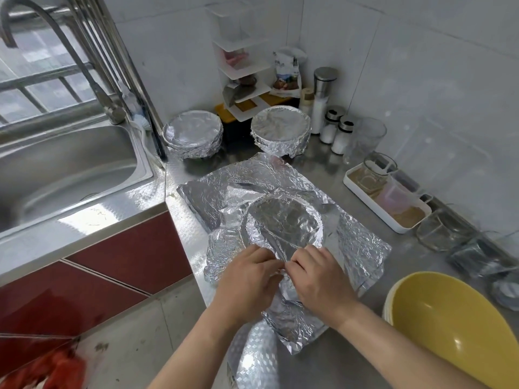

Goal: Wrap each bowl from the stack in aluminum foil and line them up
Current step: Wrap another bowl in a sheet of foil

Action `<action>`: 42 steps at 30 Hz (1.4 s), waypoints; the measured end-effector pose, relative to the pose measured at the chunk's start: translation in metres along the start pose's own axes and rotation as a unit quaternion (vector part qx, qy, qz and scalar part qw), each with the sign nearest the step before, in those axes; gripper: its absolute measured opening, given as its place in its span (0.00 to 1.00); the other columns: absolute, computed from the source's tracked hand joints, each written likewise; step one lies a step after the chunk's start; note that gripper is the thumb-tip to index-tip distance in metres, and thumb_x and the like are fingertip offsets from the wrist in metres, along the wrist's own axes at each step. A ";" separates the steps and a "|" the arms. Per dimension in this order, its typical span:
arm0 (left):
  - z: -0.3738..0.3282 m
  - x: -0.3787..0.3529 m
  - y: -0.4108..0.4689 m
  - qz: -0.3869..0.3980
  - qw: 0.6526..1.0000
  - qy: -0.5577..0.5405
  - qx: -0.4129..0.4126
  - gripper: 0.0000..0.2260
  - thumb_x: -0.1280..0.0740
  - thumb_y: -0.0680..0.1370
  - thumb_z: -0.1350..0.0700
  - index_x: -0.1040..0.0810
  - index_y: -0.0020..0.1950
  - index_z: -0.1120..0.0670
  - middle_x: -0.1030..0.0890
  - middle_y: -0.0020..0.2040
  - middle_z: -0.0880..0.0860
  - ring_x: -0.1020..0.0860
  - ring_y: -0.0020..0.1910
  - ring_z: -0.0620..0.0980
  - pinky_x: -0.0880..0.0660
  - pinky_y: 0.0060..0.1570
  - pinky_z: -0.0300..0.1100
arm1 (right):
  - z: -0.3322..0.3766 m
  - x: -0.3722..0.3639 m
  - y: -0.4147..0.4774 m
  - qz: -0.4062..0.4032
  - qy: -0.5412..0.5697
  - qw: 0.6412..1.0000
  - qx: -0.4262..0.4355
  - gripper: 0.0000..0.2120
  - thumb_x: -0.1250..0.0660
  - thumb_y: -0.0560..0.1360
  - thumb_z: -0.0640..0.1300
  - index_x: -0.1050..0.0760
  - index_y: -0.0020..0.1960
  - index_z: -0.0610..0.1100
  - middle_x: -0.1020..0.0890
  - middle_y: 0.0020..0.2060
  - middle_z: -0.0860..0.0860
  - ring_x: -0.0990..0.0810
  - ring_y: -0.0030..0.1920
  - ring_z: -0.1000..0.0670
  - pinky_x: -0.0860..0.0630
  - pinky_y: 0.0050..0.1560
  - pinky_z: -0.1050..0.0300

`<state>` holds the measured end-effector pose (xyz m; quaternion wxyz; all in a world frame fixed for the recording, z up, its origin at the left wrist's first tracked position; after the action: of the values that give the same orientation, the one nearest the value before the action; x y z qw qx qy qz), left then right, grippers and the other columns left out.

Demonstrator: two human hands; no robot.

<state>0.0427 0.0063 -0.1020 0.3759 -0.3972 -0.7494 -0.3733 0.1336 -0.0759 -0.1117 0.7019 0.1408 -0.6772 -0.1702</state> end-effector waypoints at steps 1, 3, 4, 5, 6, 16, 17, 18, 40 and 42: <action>-0.001 0.000 0.001 -0.005 1.000 0.007 -0.007 0.06 0.31 0.73 0.53 0.15 0.47 0.51 0.21 0.41 0.46 0.25 0.41 0.48 0.25 0.39 0.41 | 0.001 -0.001 0.000 0.000 0.003 1.000 -0.005 0.08 0.39 0.76 0.37 0.23 0.41 0.44 0.26 0.37 0.49 0.29 0.38 0.47 0.32 0.38 0.54; 0.000 -0.002 0.002 -0.013 1.000 0.019 -0.013 0.03 0.27 0.73 0.56 0.15 0.45 0.52 0.20 0.40 0.46 0.25 0.40 0.49 0.25 0.36 0.43 | 0.000 -0.002 0.002 0.011 0.014 1.000 -0.015 0.03 0.33 0.74 0.38 0.23 0.42 0.44 0.25 0.38 0.50 0.29 0.39 0.48 0.32 0.39 0.54; 0.000 -0.002 0.003 -0.016 1.000 0.022 -0.015 0.03 0.25 0.72 0.57 0.15 0.44 0.53 0.20 0.39 0.47 0.25 0.40 0.49 0.25 0.35 0.44 | -0.001 -0.001 0.003 0.019 0.026 0.999 -0.021 0.02 0.31 0.74 0.40 0.22 0.43 0.45 0.25 0.39 0.51 0.28 0.39 0.48 0.32 0.39 0.55; 0.002 -0.001 0.004 -0.019 0.999 0.026 -0.020 0.03 0.25 0.71 0.58 0.15 0.44 0.53 0.20 0.39 0.47 0.25 0.39 0.49 0.25 0.34 0.45 | -0.004 0.000 0.004 0.028 0.044 0.998 -0.029 0.01 0.30 0.74 0.42 0.22 0.45 0.46 0.24 0.40 0.51 0.27 0.40 0.49 0.31 0.40 0.55; 0.003 0.001 0.005 -0.019 0.999 0.028 -0.026 0.02 0.27 0.72 0.59 0.14 0.43 0.54 0.19 0.39 0.47 0.25 0.39 0.50 0.24 0.33 0.45 | -0.007 0.003 0.004 0.035 0.062 0.997 -0.038 0.02 0.30 0.75 0.43 0.21 0.47 0.46 0.23 0.41 0.52 0.26 0.41 0.50 0.31 0.41 0.56; 0.027 0.016 0.009 -0.017 0.999 0.015 0.024 0.08 0.24 0.69 0.65 0.15 0.46 0.55 0.18 0.42 0.50 0.22 0.44 0.53 0.21 0.38 0.47 | -0.014 0.005 0.015 0.059 0.066 0.996 -0.020 0.04 0.27 0.72 0.42 0.19 0.47 0.45 0.21 0.42 0.52 0.23 0.44 0.49 0.28 0.47 0.53; 0.026 0.016 0.007 -0.010 1.000 0.011 0.027 0.09 0.25 0.70 0.64 0.15 0.47 0.54 0.18 0.44 0.50 0.22 0.45 0.53 0.21 0.40 0.46 | -0.013 0.001 0.014 0.060 0.062 0.996 -0.021 0.05 0.26 0.71 0.40 0.20 0.46 0.45 0.21 0.42 0.52 0.24 0.43 0.49 0.27 0.46 0.53; 0.023 0.014 0.006 -0.002 1.000 0.006 0.026 0.11 0.27 0.69 0.64 0.15 0.49 0.54 0.18 0.45 0.50 0.22 0.46 0.53 0.21 0.42 0.45 | -0.012 -0.001 0.013 0.058 0.059 0.996 -0.023 0.06 0.25 0.71 0.40 0.20 0.46 0.45 0.21 0.42 0.52 0.24 0.43 0.48 0.27 0.46 0.52; -0.014 -0.002 0.000 -0.092 0.990 0.097 -0.039 0.07 0.25 0.69 0.66 0.19 0.39 0.57 0.26 0.34 0.52 0.32 0.33 0.52 0.33 0.31 0.45 | -0.008 0.016 0.012 0.006 -0.010 0.997 0.075 0.08 0.40 0.74 0.36 0.23 0.47 0.43 0.22 0.44 0.49 0.23 0.46 0.46 0.32 0.51 0.49; -0.015 -0.008 0.001 -0.080 0.991 0.108 -0.022 0.07 0.24 0.68 0.65 0.19 0.40 0.57 0.26 0.34 0.52 0.31 0.33 0.52 0.32 0.31 0.45 | -0.012 0.015 0.010 0.018 -0.007 0.998 0.052 0.09 0.41 0.75 0.37 0.22 0.47 0.45 0.21 0.45 0.50 0.22 0.48 0.46 0.34 0.52 0.49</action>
<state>0.0512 -0.0087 -0.1015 0.4146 -0.3014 -0.7254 -0.4595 0.1468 -0.0737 -0.0944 0.6915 0.1640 -0.6927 -0.1228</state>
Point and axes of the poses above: each hand's wrist, its own y-axis towards the middle knuckle, its own x-axis out of the back of the hand, z = x × y, the point moved 6 cm from there along y, towards the middle knuckle
